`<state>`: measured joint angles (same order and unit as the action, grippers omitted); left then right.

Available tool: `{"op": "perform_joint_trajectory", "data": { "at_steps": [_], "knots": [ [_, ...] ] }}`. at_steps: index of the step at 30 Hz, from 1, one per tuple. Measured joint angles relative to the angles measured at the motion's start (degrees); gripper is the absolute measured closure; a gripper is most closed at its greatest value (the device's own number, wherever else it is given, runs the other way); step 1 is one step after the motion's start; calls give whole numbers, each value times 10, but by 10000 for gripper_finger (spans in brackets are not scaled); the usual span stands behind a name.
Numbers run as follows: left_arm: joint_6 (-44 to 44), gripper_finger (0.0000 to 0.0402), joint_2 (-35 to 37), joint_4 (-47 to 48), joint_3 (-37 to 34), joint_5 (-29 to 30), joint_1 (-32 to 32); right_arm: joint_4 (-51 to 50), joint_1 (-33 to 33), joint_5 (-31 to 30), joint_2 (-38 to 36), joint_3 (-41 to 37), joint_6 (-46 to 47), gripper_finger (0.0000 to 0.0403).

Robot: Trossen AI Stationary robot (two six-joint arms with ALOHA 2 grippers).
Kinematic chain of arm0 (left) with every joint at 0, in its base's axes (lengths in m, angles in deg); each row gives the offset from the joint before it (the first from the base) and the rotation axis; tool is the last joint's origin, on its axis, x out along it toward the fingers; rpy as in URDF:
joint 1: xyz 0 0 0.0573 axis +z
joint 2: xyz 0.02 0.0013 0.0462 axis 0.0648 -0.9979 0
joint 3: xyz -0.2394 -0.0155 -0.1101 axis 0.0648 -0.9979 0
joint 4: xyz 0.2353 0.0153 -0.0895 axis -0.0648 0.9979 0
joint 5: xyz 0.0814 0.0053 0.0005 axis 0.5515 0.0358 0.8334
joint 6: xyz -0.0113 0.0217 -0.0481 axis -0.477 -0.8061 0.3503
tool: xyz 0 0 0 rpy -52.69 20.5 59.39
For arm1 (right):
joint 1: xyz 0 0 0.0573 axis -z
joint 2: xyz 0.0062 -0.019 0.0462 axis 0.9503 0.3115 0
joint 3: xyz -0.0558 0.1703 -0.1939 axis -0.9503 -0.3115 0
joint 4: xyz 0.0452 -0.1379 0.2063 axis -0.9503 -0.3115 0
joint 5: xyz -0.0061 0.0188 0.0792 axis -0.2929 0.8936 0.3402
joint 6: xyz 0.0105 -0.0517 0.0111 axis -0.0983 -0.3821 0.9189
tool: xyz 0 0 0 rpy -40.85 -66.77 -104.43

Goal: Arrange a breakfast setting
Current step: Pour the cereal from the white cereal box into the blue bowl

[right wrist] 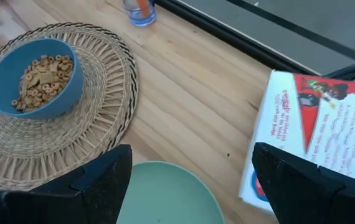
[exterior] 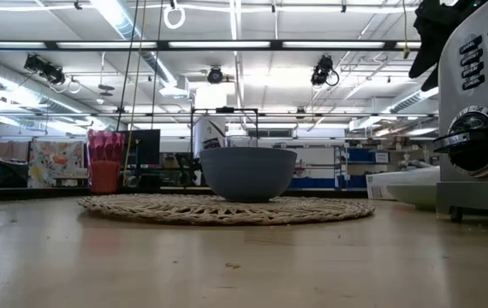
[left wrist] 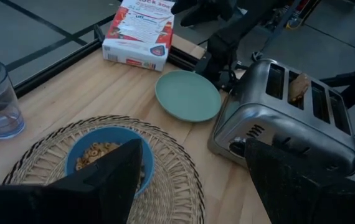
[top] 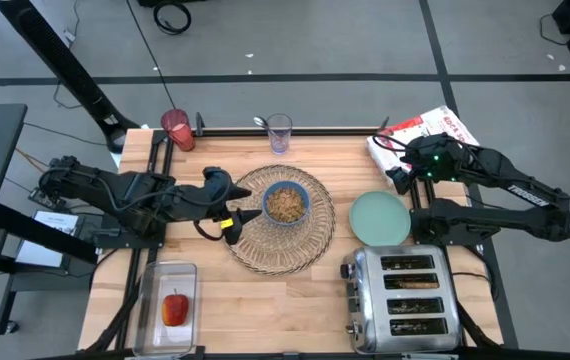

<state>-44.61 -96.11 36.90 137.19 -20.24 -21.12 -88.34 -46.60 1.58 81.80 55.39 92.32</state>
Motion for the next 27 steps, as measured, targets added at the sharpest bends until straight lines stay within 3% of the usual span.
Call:
{"op": "perform_joint_trajectory", "data": {
  "at_steps": [10,15,21,27],
  "knots": [
    [-31,112,-12,-34,-1,36,0,28,0,-19,2,0,-2,69],
    [-91,112,-13,-165,-25,35,6,98,0,-10,2,0,6,69],
    [-140,132,-14,-395,-122,-76,59,297,-13,99,7,0,-41,73],
    [-171,186,1,-400,-141,-92,99,417,-30,194,7,0,-46,106]
  ]
}}
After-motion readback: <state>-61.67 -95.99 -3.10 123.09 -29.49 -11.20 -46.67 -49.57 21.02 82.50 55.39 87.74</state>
